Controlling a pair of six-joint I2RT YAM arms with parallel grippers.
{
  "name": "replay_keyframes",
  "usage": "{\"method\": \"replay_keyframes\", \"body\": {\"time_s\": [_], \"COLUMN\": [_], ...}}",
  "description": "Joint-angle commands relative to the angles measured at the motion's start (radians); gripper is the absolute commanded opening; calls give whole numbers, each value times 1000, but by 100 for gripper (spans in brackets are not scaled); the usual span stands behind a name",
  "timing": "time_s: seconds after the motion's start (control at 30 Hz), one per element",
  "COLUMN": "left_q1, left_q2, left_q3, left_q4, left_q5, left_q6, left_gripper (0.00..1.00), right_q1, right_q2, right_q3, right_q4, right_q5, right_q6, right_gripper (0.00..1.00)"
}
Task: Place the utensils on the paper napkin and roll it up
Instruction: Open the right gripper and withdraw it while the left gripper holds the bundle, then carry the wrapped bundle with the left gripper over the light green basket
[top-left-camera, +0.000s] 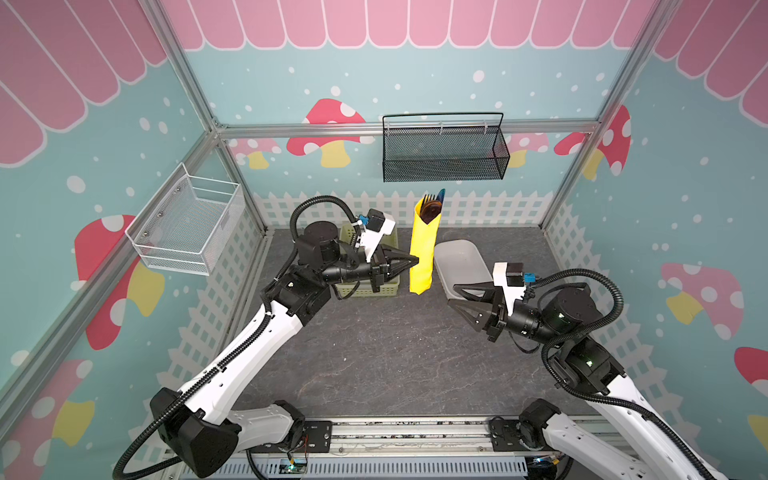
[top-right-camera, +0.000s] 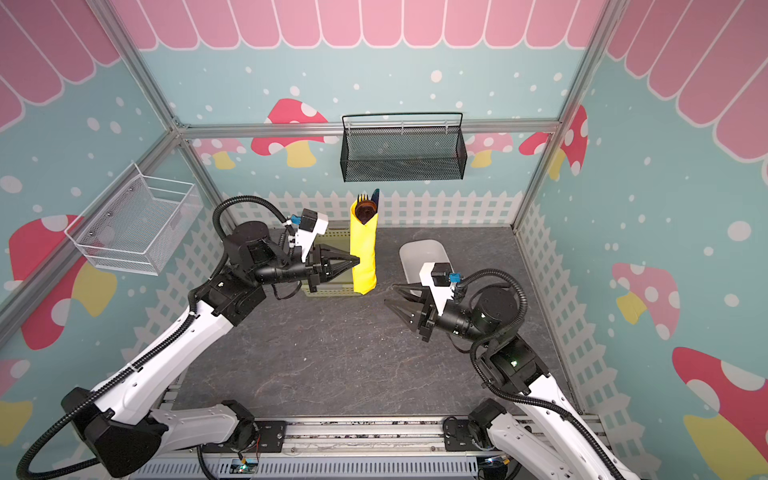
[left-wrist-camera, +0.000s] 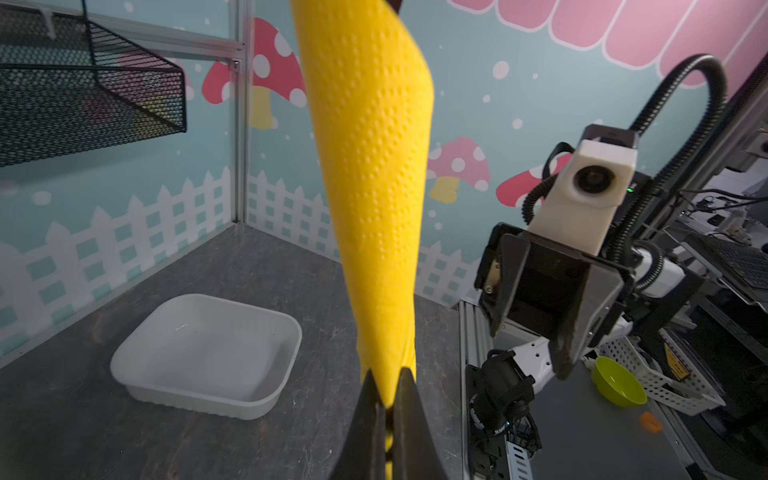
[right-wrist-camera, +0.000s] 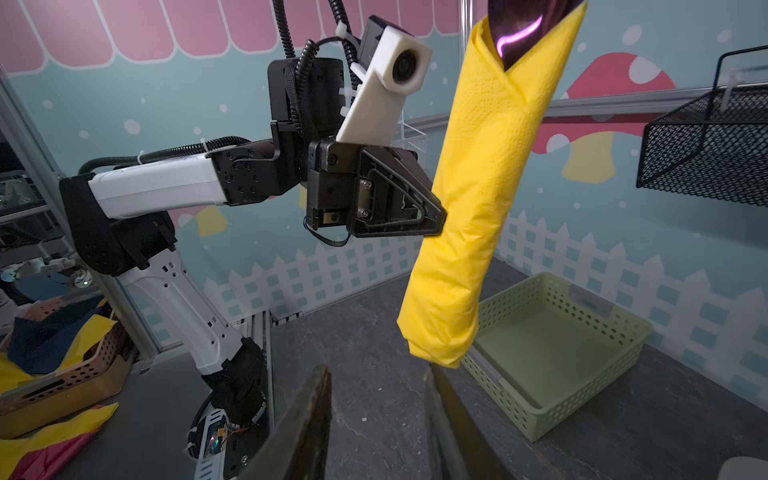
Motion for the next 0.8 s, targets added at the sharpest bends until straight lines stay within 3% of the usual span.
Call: {"method": "replay_keyframes", "body": {"time_s": [0.0,0.27,0.77], "left_q1": [67,228,305], "left_q2": [11,58,307], "left_q3": [51,15,62], "left_q4": [-101,-122,-115], "left_q5": [1,12,-50], "left_q6": [94,160,208], "left_gripper": [0,0,0], "right_q1": [-6,-14,-45], "right_q2": [-12,6,46], "right_q3": [19,16,-39], "right_q4": [-61,-93,-82], "right_q5": [80,120,129], "right_q6": [-44,-78,-112], "right_gripper": [39,38,37]}}
